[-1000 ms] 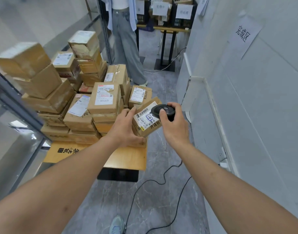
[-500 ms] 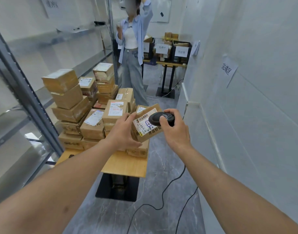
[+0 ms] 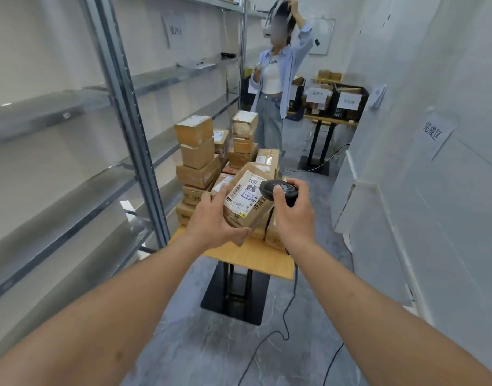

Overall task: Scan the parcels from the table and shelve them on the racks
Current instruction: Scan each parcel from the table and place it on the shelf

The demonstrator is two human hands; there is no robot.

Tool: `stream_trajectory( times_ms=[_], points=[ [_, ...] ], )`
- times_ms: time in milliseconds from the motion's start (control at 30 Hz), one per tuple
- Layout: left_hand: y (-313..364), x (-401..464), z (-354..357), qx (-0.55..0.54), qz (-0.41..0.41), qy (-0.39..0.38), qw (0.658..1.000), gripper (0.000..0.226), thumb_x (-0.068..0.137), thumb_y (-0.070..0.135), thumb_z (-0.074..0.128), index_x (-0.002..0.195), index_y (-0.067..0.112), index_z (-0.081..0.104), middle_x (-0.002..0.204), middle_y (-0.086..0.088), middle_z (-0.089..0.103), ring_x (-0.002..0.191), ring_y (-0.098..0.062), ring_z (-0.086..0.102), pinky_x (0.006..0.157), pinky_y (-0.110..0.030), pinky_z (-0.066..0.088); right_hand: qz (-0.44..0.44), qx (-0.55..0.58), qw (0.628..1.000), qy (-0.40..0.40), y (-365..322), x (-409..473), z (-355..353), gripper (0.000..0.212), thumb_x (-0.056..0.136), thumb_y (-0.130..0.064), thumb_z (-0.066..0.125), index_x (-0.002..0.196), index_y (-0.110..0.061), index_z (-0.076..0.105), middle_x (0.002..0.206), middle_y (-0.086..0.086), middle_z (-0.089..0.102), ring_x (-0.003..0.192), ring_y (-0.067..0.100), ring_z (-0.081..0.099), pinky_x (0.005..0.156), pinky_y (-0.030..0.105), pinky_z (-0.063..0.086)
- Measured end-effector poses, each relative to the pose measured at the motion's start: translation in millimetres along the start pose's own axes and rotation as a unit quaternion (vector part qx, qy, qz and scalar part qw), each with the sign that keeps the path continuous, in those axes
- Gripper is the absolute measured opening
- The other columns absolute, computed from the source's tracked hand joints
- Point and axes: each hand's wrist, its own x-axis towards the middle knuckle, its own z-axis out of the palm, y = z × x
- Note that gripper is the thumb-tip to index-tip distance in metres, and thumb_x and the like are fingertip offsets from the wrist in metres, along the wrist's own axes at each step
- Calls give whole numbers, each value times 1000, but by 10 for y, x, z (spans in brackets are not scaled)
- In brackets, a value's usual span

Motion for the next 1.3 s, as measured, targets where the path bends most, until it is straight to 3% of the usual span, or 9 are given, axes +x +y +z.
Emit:
stream_trajectory(
  times_ms=[133, 400, 567, 633, 733, 867, 1033, 1167, 1300],
  points=[
    [-484, -484, -377, 13, -54, 47, 997, 140, 58, 80, 83, 167, 36, 6, 131, -5, 35, 127, -27, 45, 109, -47, 46, 12, 3, 999, -32, -208, -460, 575, 27, 101, -54, 55, 126, -45, 49, 109, -19, 62, 104, 15, 61, 92, 44, 53],
    [-1513, -1364, -1022, 35, -191, 107, 975, 134, 60, 81, 80, 167, 38, 11, 136, -9, 37, 132, -30, 42, 112, -46, 45, 6, 27, 990, -141, -501, -1275, 1636, 24, 102, -50, 56, 124, -43, 51, 100, -24, 61, 100, 14, 62, 85, 34, 46],
    [-2087, -1806, -1381, 18, -288, 141, 947, 136, 51, 88, 71, 165, 44, 11, 134, -8, 35, 134, -31, 40, 110, -49, 47, -10, 20, 973, -229, -654, -1635, 2281, 27, 103, -49, 56, 128, -40, 51, 107, -13, 64, 93, 4, 60, 78, 30, 45],
    [-2307, -1958, -1511, 17, -318, 156, 935, 134, 54, 87, 72, 164, 44, 9, 134, -9, 36, 134, -33, 40, 110, -49, 47, -16, 16, 964, -264, -710, -1760, 2586, 26, 103, -51, 56, 126, -44, 50, 108, -14, 65, 97, 12, 63, 84, 35, 50],
    [-2622, -2160, -1696, 18, -362, 190, 912, 131, 58, 84, 75, 165, 40, 14, 129, -8, 38, 133, -33, 40, 112, -48, 44, -14, 14, 948, -319, -809, -1939, 3043, 24, 99, -57, 54, 122, -51, 47, 107, -18, 64, 102, 16, 63, 91, 43, 54],
    [-2969, -2397, -1924, 18, -425, 225, 877, 133, 53, 86, 72, 164, 42, 14, 125, -9, 40, 129, -35, 44, 111, -48, 46, -19, 23, 923, -383, -948, -2150, 3592, 24, 102, -51, 56, 125, -44, 50, 106, -16, 63, 105, 19, 60, 92, 37, 44],
    [-3322, -2807, -2163, 16, -487, 287, 825, 125, 63, 78, 79, 164, 38, 18, 130, -11, 36, 135, -37, 44, 115, -45, 42, -48, 20, 883, -467, -1106, -2534, 4235, 29, 102, -52, 54, 129, -42, 50, 112, -9, 67, 103, 20, 59, 90, 38, 46],
    [-3534, -3260, -2286, 22, -530, 331, 781, 118, 60, 79, 80, 158, 45, 23, 120, -8, 40, 126, -36, 47, 106, -45, 48, -70, 31, 852, -518, -1202, -2981, 4582, 31, 102, -50, 56, 130, -38, 51, 111, -11, 67, 102, 19, 61, 87, 34, 42],
    [-3715, -3818, -2384, 18, -572, 364, 735, 123, 59, 80, 80, 160, 45, 18, 125, -9, 41, 128, -37, 48, 107, -48, 48, -81, 32, 821, -564, -1311, -3533, 4828, 36, 103, -49, 57, 137, -35, 51, 111, -10, 64, 101, 17, 57, 88, 30, 38]
  ],
)
